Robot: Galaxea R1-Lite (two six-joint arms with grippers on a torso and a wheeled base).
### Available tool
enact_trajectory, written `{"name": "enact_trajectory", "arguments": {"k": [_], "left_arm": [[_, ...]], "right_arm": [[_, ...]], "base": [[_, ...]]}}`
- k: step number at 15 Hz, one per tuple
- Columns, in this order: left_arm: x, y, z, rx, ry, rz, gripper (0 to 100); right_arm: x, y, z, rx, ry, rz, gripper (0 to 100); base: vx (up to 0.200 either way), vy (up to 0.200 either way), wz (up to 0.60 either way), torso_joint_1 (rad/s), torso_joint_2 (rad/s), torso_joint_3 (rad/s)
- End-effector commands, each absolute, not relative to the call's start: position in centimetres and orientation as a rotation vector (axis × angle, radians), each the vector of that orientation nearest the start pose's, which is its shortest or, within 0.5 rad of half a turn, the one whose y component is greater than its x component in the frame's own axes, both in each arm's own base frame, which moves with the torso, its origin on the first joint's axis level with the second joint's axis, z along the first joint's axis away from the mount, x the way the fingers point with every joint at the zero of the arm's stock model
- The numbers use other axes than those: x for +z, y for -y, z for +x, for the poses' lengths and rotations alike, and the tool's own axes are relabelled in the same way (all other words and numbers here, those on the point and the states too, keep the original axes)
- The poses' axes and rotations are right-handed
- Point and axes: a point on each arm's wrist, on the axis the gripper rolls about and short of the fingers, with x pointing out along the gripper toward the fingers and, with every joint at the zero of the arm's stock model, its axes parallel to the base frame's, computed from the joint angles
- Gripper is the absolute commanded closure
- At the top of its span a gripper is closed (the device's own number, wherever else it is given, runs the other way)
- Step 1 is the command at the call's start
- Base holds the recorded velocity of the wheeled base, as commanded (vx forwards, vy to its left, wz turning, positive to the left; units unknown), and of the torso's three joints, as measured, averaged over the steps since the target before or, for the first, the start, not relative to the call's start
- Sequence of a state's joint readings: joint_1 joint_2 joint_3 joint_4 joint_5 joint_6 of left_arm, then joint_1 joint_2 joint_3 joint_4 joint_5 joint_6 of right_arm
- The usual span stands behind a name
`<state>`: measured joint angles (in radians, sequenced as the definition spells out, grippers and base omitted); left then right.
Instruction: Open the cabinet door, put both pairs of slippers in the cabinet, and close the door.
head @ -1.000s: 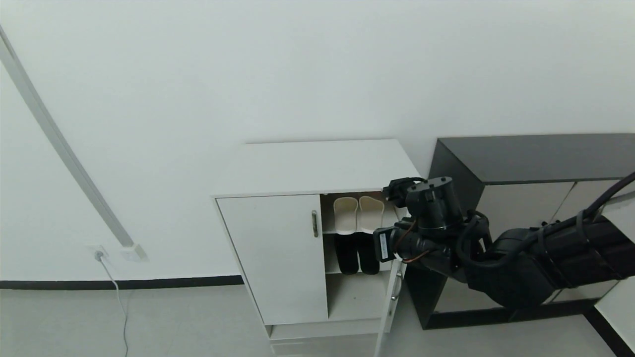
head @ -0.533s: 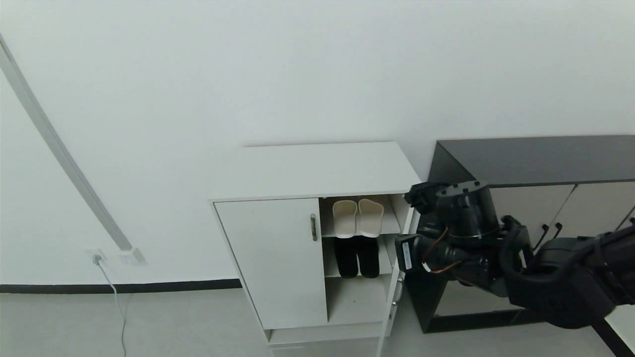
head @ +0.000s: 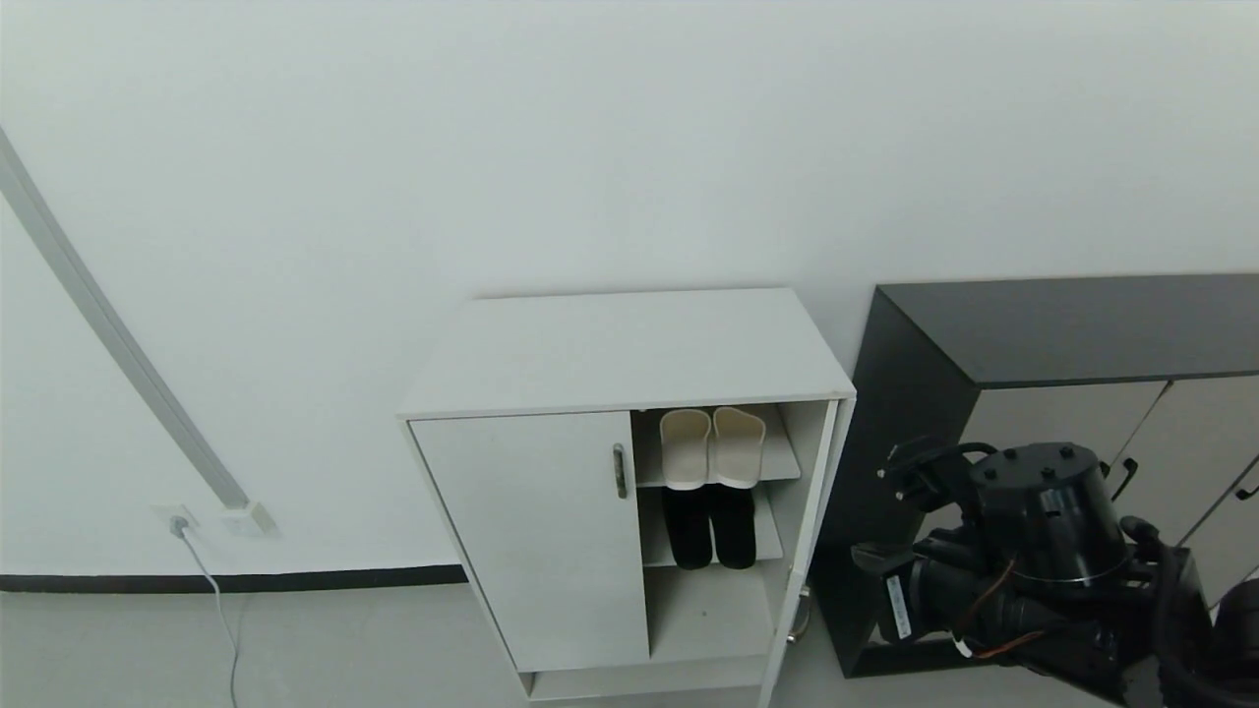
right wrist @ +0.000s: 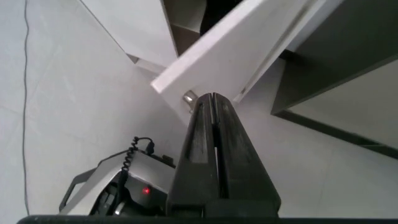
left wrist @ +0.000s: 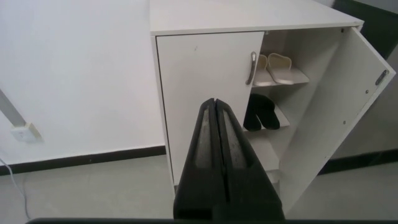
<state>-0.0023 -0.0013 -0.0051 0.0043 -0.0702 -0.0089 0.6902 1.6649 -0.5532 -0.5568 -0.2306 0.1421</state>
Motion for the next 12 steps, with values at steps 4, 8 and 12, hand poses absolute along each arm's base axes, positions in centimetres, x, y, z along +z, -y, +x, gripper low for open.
{"name": "enact_trajectory", "arguments": {"k": [4,8,12], "left_arm": [[7.6,0.2,-2.3,-0.074,0.000,-0.009,100],[7.6,0.2,-2.3,-0.074,0.000,-0.011,100],[7.6,0.1,-2.3,-0.072,0.000,-0.009,100]], "right_arm": [[8.4,-17.2,22.7,0.383,-0.587,-0.134,100],[6.7,-18.1,25.9,0.351,-0.566,-0.113,100],[5.9,-20.0,28.6,0.352,-0.542,-0.101,100]], "base": [[0.000,0.000,0.00,0.000,0.00,0.000],[0.000,0.000,0.00,0.000,0.00,0.000],[0.000,0.000,0.00,0.000,0.00,0.000]]}}
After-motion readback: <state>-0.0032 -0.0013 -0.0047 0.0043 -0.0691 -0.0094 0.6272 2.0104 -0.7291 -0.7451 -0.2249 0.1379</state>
